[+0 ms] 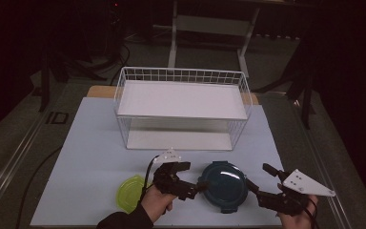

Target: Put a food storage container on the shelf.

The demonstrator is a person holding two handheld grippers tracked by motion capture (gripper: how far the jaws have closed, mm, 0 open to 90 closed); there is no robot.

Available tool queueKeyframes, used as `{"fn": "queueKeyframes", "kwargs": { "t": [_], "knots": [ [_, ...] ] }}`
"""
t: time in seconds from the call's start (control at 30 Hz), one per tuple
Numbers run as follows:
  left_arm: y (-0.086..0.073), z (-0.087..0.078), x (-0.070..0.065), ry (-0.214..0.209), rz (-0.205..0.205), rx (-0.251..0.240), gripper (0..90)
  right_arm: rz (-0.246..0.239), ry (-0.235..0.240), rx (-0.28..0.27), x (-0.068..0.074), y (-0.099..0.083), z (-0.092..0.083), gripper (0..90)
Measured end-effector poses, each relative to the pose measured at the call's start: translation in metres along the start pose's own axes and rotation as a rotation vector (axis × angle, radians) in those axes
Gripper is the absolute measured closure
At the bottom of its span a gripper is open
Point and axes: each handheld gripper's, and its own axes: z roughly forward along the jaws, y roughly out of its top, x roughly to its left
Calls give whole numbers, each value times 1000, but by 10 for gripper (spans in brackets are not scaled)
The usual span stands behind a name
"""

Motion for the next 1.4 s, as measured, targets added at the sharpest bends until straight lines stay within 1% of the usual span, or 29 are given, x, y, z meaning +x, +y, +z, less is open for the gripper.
{"fn": "queueKeyframes", "kwargs": {
  "t": [0.07, 0.1, 0.13, 0.17, 0.23, 0.27, 0.3, 0.33, 0.37, 0.4, 0.47, 0.5, 0.57, 0.7, 0.77, 0.8, 0.87, 0.9, 0.93, 0.97, 1.03, 1.07, 1.17, 1.2, 1.23, 1.27, 1.33, 1.37, 1.4],
  "knots": [
    [-2, 7, 7, -3, -52, 52, 10, 1, -5, 6, 0, -2, 1, 204],
    [-2, 11, 10, -5, -88, 78, 10, 7, -1, 14, -1, -2, 1, 200],
    [-3, 14, 14, -17, -120, 102, 10, 10, -7, 17, -1, -3, 2, 195],
    [-4, 18, 17, -21, -162, 122, 10, 14, -8, 23, -1, -4, 2, 185],
    [-4, 22, 21, -25, -211, 143, 10, 22, -11, 33, -1, -5, 4, 163],
    [-5, 25, 23, -16, -240, 155, 11, 23, -14, 38, -2, -6, 4, 155],
    [-5, 27, 25, -17, -256, 167, 11, 29, -4, 49, -2, -6, 5, 143],
    [-5, 29, 26, -14, -276, 177, 11, 33, -8, 51, -2, -7, 5, 141],
    [-6, 31, 28, -8, -308, 189, 22, 34, -12, 56, -3, -8, 5, 139],
    [-7, 33, 29, -3, -326, 196, 47, 40, 0, 71, -4, -9, 6, 137],
    [-9, 36, 30, 10, -347, 219, 56, 45, -5, 80, -4, -11, 7, 136],
    [-9, 37, 31, 16, -352, 226, 83, 53, 5, 91, -6, -12, 8, 136],
    [-11, 38, 33, 15, -373, 230, 117, 62, 5, 96, -7, -14, 8, 136],
    [-14, 37, 37, 32, -404, 241, 191, 87, 11, 106, -11, -16, 8, 136],
    [-15, 38, 38, 20, -419, 249, 241, 93, 7, 111, -12, -17, 8, 136],
    [-15, 38, 38, 26, -422, 253, 247, 97, 11, 113, -12, -17, 8, 136],
    [-17, 40, 39, 12, -453, 255, 284, 102, 10, 120, -12, -17, 8, 136],
    [-17, 40, 39, 12, -453, 255, 287, 102, 10, 120, -12, -17, 8, 136],
    [-18, 41, 40, 13, -468, 262, 287, 100, 11, 126, -12, -17, 9, 136],
    [-19, 42, 40, 16, -475, 268, 316, 98, 11, 136, -11, -18, 10, 136],
    [-20, 43, 40, 21, -478, 278, 339, 96, 12, 144, -11, -18, 10, 136],
    [-21, 44, 40, 23, -489, 283, 346, 97, 17, 150, -11, -18, 11, 136],
    [-23, 45, 43, 12, -517, 287, 376, 95, 21, 160, -11, -19, 12, 136],
    [-25, 47, 44, 0, -534, 289, 390, 95, 23, 164, -11, -20, 12, 136],
    [-25, 47, 44, -5, -540, 290, 396, 93, 22, 165, -11, -20, 12, 136],
    [-26, 48, 44, -19, -552, 292, 407, 93, 25, 166, -11, -20, 12, 136],
    [-26, 49, 43, -36, -558, 295, 465, 96, 24, 169, -12, -21, 12, 136],
    [-26, 49, 44, -44, -572, 294, 477, 99, 25, 173, -12, -21, 12, 136],
    [-26, 49, 44, -48, -575, 296, 482, 99, 23, 176, -12, -21, 12, 136]
  ]
}}
